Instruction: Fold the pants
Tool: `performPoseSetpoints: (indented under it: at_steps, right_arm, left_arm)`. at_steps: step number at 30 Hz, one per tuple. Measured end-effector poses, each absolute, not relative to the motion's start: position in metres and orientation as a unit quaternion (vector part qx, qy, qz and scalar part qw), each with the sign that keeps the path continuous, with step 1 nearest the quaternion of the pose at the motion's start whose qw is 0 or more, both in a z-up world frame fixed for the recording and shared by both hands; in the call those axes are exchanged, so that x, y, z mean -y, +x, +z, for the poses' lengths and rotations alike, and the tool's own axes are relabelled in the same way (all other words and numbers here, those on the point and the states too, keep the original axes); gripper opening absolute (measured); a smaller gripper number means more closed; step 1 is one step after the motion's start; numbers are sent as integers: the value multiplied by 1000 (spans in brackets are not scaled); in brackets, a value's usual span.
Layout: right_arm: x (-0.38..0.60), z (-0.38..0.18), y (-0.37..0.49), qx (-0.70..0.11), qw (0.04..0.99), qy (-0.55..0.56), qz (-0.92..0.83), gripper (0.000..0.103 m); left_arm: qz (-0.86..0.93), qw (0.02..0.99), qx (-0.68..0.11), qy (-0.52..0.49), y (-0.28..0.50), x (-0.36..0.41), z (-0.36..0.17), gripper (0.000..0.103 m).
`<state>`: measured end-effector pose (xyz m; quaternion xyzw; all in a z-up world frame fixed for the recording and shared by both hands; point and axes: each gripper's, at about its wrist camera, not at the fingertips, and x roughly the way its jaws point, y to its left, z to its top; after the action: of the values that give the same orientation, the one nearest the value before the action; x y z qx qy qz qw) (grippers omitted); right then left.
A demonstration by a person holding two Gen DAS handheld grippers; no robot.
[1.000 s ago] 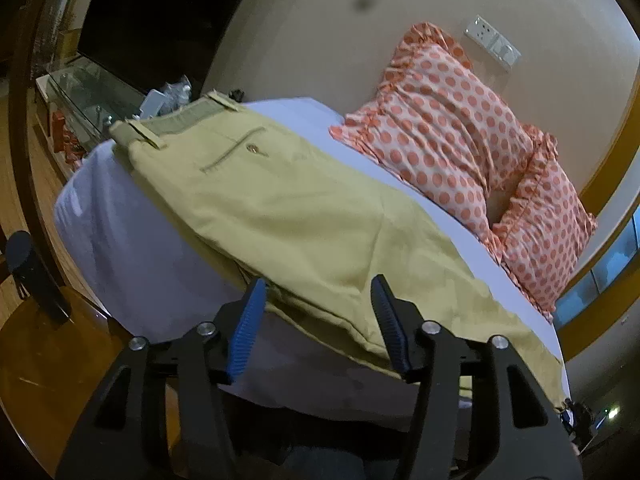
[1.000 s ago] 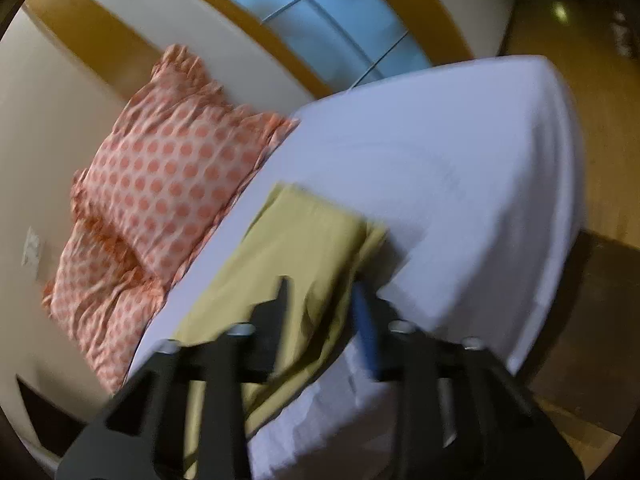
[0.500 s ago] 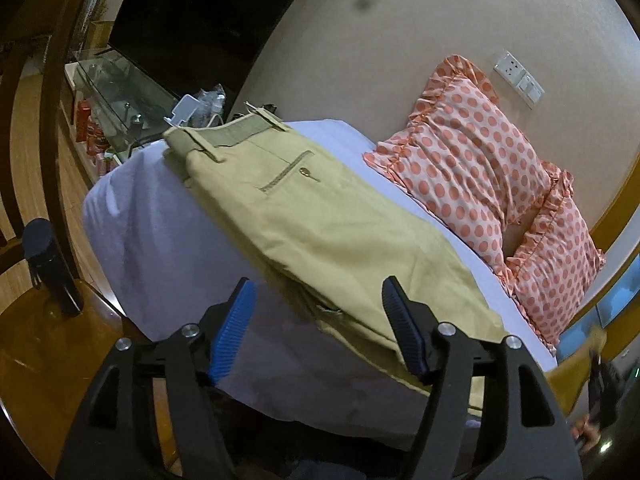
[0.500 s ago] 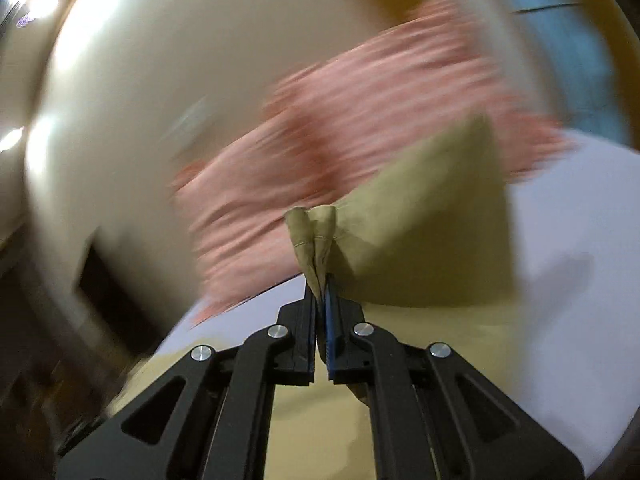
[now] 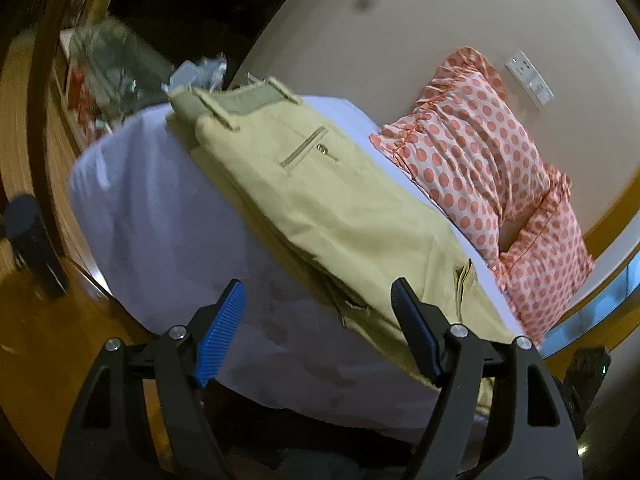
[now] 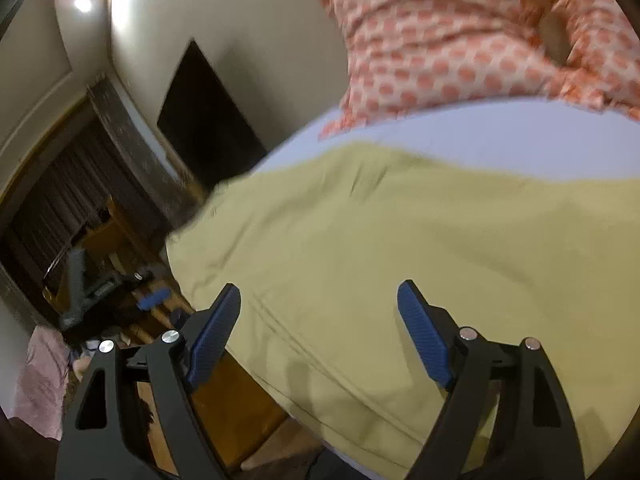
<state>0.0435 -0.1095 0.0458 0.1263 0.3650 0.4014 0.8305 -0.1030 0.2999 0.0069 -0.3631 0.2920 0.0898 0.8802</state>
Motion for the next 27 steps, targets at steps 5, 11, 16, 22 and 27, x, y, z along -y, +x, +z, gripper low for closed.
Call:
performPoseSetpoints:
  at_steps: [5,11,16,22,27]
  right_arm:
    - [110,53,48,-360,833,132,399,82]
    - [102,45,48,-375,822,136,407,82]
    - [103,45,47,-374,819,143,411,82]
    - [104,44,48,-375,815,147,416,82]
    - [106,43,50,-378,814,149,416,83]
  left_arm:
    - [88,868,-292,-392,-84,-304,1,75]
    - [116,869,-271,-398,-76,-321,18,74]
    - [141,846,-280,-431,-66,-361,14,76]
    - [140,813,-278,-491,-72,-379,-4,75]
    - [153,818,-251,-494,-76,-395,5,75]
